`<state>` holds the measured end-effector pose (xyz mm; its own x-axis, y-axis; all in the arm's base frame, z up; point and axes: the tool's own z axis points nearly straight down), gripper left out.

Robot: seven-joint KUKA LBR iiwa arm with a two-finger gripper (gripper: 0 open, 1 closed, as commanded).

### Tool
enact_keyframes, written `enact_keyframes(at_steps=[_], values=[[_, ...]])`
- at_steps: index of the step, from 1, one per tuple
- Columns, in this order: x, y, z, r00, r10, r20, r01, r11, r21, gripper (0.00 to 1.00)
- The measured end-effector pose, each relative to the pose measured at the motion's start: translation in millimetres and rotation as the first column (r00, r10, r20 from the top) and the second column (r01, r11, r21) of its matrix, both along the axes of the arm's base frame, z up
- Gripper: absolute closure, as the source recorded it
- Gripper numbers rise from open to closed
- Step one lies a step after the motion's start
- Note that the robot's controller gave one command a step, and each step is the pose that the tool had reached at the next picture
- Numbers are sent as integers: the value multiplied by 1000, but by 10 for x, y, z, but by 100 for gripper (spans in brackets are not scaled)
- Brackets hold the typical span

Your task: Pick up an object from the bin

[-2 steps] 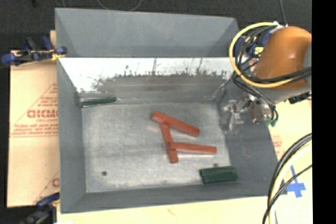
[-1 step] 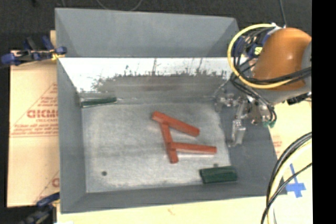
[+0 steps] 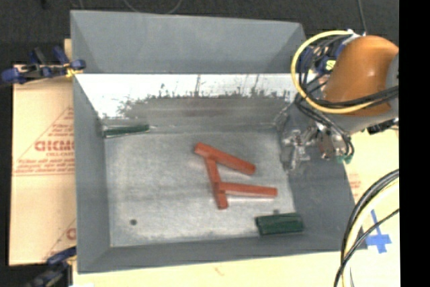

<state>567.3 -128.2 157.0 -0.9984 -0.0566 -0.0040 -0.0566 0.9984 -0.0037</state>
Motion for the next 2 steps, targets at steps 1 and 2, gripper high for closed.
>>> enact_keyframes(at_steps=[1, 2], values=[[0, 0, 0, 1000, 0, 0, 0, 1000, 0, 0], [-519, -154, 725, 983, -183, 5, 183, 983, 3, 0]])
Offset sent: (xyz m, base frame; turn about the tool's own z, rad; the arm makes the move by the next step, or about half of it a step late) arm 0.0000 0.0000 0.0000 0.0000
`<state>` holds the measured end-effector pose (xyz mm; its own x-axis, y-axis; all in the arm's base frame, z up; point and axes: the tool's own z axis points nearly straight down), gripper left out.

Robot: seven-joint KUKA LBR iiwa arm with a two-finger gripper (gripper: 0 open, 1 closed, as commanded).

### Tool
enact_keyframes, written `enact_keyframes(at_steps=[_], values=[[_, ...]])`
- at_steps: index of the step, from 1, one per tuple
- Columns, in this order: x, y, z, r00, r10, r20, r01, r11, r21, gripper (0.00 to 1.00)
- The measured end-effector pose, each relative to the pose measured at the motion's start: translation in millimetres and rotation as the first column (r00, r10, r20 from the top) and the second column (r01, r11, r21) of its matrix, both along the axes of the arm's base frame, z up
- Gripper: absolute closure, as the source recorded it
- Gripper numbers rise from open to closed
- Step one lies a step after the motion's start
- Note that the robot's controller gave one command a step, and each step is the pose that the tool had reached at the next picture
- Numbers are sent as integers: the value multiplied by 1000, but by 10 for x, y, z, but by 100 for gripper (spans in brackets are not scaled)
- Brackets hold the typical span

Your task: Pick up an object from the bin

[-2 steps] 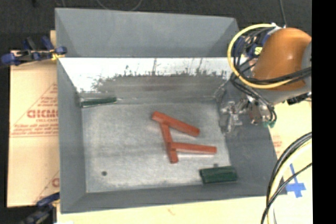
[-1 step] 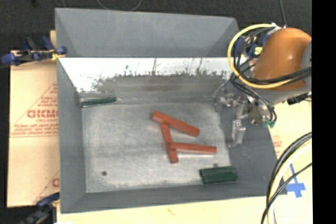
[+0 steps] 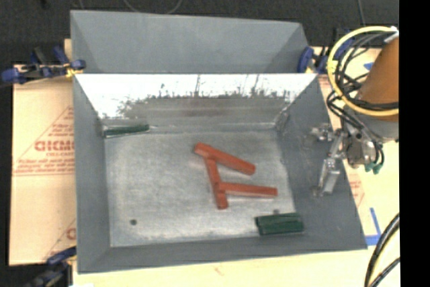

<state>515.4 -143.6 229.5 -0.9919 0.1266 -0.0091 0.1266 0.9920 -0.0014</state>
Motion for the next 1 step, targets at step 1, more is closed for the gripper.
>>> enact_keyframes(at_steps=[1], values=[[-170, 228, -1505, 993, 115, -13, -115, 993, 3, 0]])
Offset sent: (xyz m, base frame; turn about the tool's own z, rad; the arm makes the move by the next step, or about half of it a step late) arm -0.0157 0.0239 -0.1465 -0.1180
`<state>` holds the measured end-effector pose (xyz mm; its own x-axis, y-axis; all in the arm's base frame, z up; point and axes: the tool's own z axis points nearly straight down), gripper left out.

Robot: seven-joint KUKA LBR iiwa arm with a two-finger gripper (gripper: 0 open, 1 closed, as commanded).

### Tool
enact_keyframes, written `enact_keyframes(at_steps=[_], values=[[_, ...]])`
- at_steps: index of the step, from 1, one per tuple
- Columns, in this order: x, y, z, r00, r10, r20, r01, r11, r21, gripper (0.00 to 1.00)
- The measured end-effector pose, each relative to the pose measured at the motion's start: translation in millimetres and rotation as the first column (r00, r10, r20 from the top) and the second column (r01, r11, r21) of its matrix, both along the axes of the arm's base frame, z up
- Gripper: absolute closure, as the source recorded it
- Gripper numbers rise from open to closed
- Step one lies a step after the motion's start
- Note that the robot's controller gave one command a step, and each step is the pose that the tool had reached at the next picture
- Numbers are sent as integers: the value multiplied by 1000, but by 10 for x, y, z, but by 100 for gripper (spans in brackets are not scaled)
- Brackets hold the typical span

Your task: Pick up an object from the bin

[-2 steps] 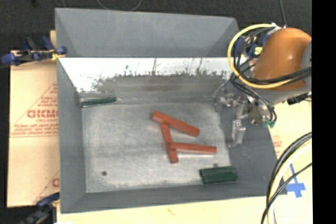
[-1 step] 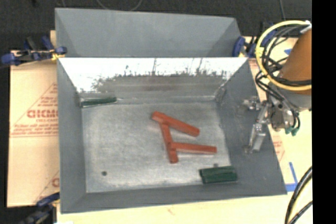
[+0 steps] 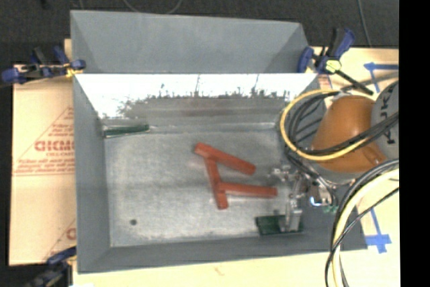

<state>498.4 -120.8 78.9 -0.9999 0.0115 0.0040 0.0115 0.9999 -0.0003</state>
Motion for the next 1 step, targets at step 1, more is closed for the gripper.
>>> enact_keyframes(at_steps=[1], values=[[38, -6, 60, 1000, 3, 12, -3, 1000, -3, 100]])
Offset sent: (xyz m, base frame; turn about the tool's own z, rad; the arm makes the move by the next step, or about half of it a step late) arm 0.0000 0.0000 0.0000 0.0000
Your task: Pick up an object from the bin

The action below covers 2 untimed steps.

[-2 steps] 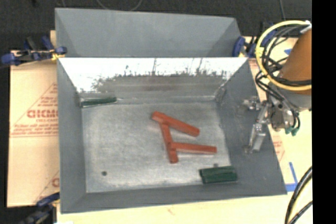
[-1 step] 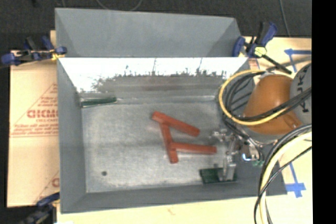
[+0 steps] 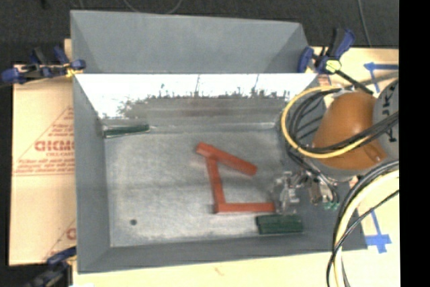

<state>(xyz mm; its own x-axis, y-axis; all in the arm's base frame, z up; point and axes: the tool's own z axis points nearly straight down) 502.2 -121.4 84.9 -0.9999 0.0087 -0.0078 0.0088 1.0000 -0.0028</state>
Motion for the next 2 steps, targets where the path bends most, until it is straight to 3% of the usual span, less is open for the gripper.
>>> enact_keyframes(at_steps=[1, 2], values=[[-15, -1, -13, 1000, 1, -4, -1, 1000, 0, 0], [-205, 416, -112, 1000, -11, -5, 11, 1000, 4, 0]])
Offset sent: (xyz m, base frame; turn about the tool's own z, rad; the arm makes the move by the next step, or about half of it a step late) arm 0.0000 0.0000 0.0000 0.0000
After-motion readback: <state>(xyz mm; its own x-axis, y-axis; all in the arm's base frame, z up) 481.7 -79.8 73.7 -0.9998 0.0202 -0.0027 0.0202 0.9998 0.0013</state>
